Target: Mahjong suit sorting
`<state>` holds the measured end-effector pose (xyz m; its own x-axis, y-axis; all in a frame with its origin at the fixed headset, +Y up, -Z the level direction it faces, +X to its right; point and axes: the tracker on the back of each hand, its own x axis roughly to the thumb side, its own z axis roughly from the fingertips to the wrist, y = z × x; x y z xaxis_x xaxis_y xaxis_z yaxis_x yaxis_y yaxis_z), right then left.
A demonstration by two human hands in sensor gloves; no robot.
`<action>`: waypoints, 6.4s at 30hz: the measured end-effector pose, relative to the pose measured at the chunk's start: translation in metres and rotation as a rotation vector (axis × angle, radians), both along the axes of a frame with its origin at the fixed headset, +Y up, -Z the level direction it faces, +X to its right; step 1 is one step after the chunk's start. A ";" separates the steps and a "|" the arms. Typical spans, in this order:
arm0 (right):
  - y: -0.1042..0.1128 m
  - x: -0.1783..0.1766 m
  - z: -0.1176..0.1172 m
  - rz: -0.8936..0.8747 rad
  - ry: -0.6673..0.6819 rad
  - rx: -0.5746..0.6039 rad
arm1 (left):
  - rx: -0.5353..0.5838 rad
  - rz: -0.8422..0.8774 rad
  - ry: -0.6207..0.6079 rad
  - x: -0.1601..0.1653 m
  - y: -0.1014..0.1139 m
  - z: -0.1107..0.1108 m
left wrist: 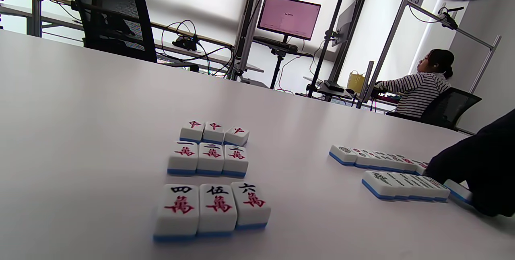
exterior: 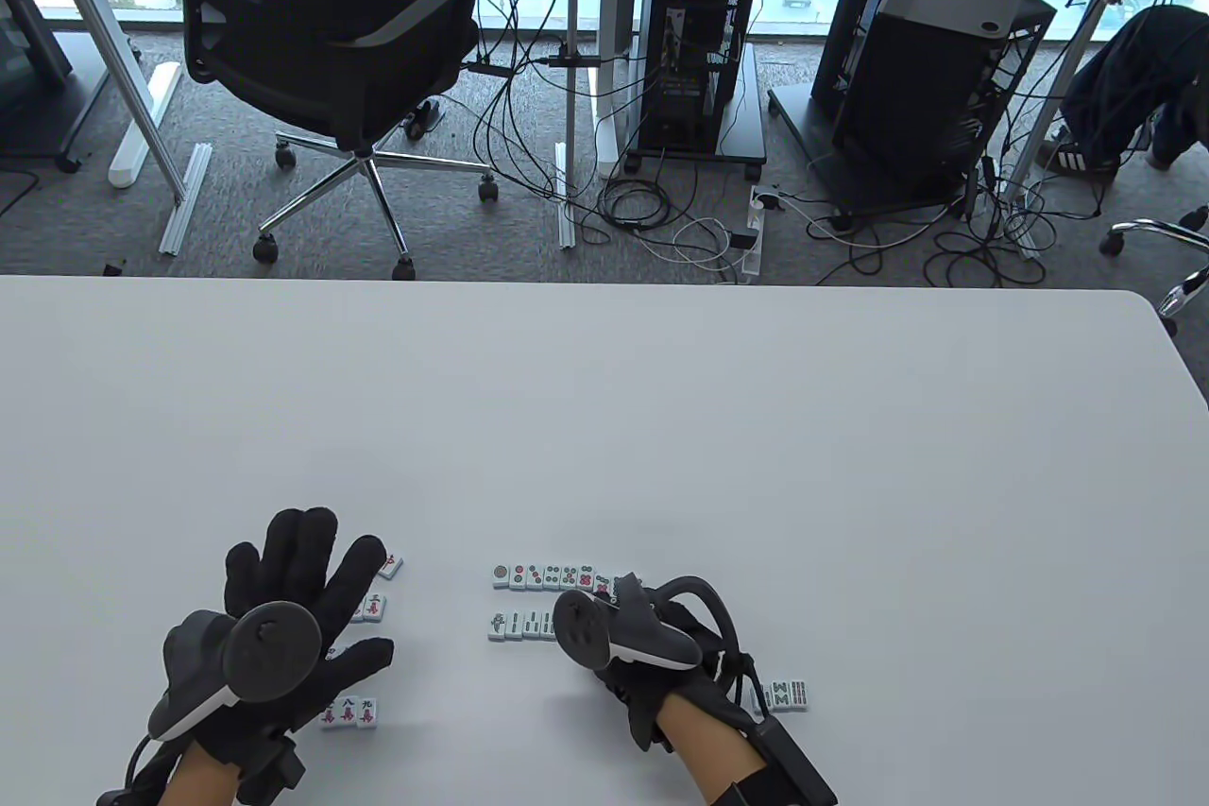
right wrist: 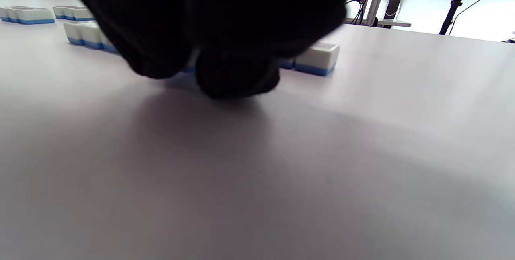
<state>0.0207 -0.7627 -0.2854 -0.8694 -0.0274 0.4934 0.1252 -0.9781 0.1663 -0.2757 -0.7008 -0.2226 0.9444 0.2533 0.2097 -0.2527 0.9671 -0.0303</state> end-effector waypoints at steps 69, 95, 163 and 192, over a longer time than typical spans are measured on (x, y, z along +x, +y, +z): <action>0.003 0.005 0.007 0.031 -0.020 0.004 | 0.010 0.000 -0.005 0.000 0.000 0.001; 0.039 0.102 0.030 0.025 -0.154 0.070 | 0.002 -0.011 -0.011 0.001 -0.002 0.001; 0.026 0.158 0.043 0.200 -0.285 -0.010 | -0.019 -0.042 -0.016 0.007 -0.005 0.001; 0.003 0.156 0.046 0.216 -0.224 -0.008 | -0.049 -0.054 -0.021 0.010 -0.008 -0.001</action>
